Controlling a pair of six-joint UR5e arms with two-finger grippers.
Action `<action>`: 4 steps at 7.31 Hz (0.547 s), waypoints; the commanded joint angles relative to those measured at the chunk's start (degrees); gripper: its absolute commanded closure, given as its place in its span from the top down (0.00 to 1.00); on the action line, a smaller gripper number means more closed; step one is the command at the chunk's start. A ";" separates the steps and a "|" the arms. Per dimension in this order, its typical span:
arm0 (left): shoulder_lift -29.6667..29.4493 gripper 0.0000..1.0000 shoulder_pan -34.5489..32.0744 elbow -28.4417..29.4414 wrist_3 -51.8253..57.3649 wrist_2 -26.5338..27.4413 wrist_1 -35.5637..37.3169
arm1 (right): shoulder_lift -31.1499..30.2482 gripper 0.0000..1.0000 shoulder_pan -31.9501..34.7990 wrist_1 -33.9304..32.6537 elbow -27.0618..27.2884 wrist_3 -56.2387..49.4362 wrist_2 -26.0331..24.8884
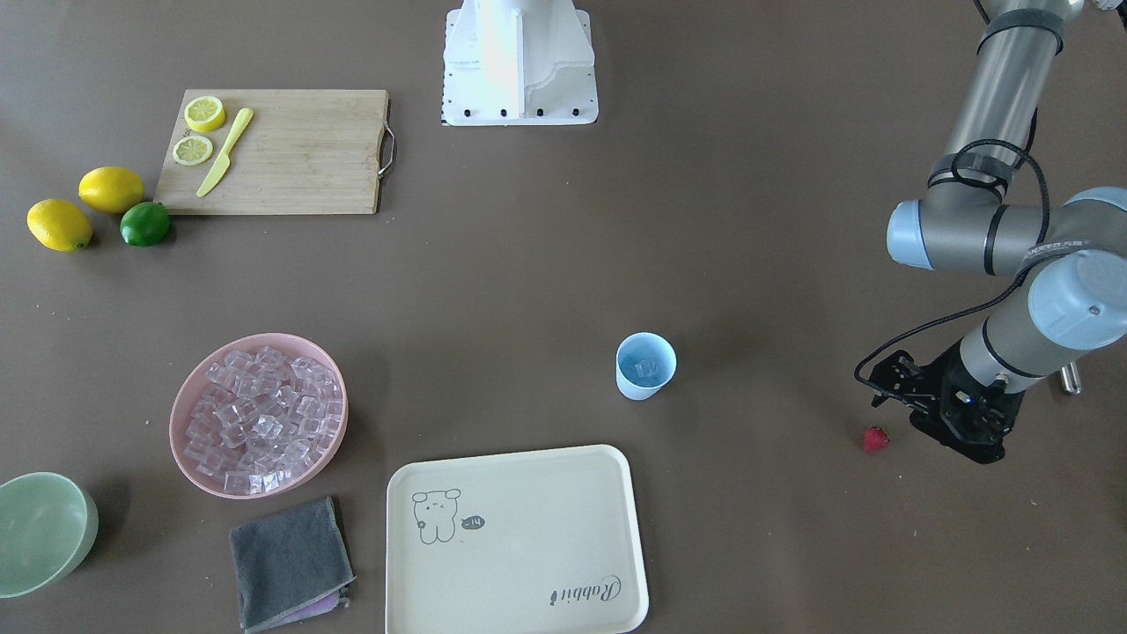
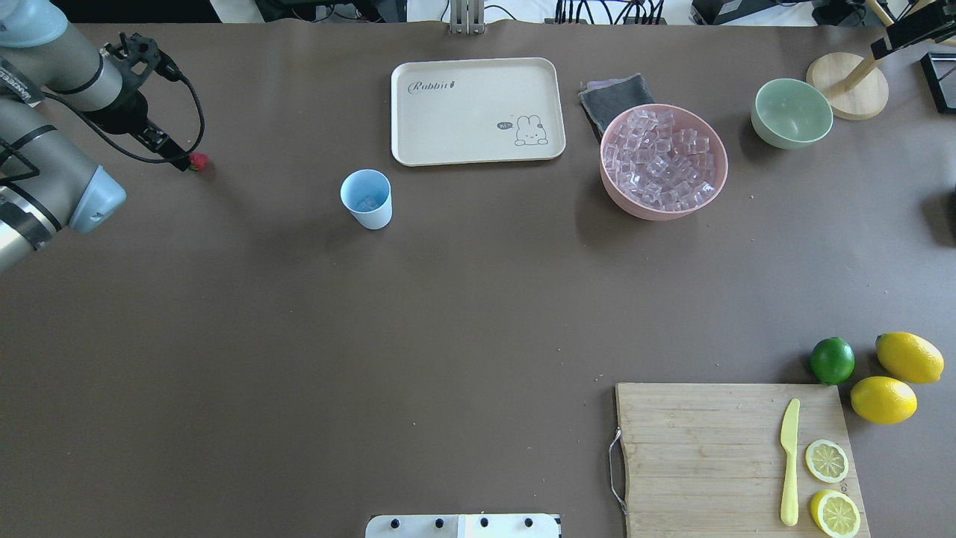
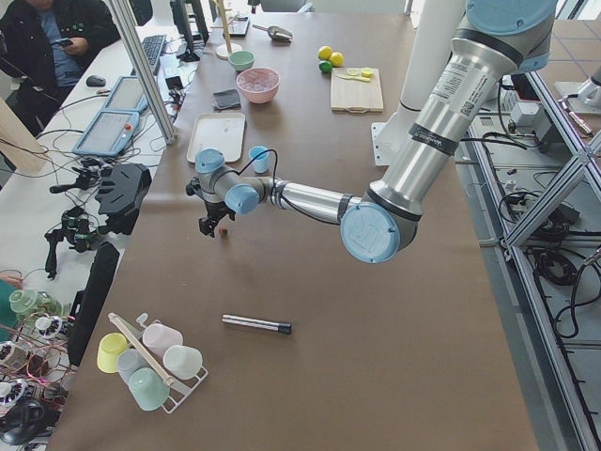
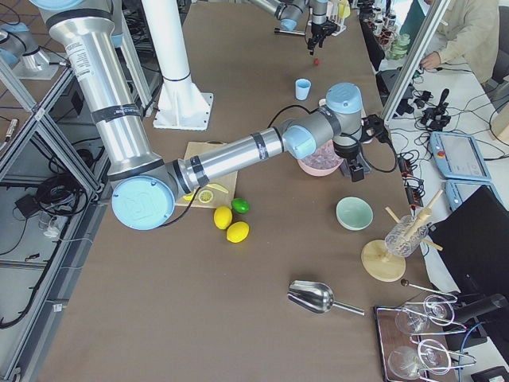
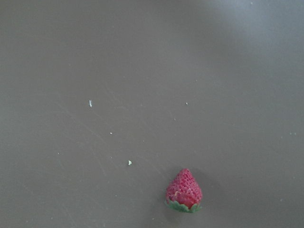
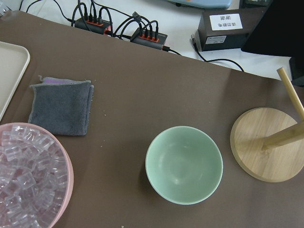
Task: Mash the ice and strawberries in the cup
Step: 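Move the left gripper down onto the red strawberry and grasp it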
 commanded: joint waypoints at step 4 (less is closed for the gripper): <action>-3.78 0.90 1.95 3.81 2.10 0.71 0.06 | -2.13 0.99 0.42 0.44 1.14 0.31 -0.47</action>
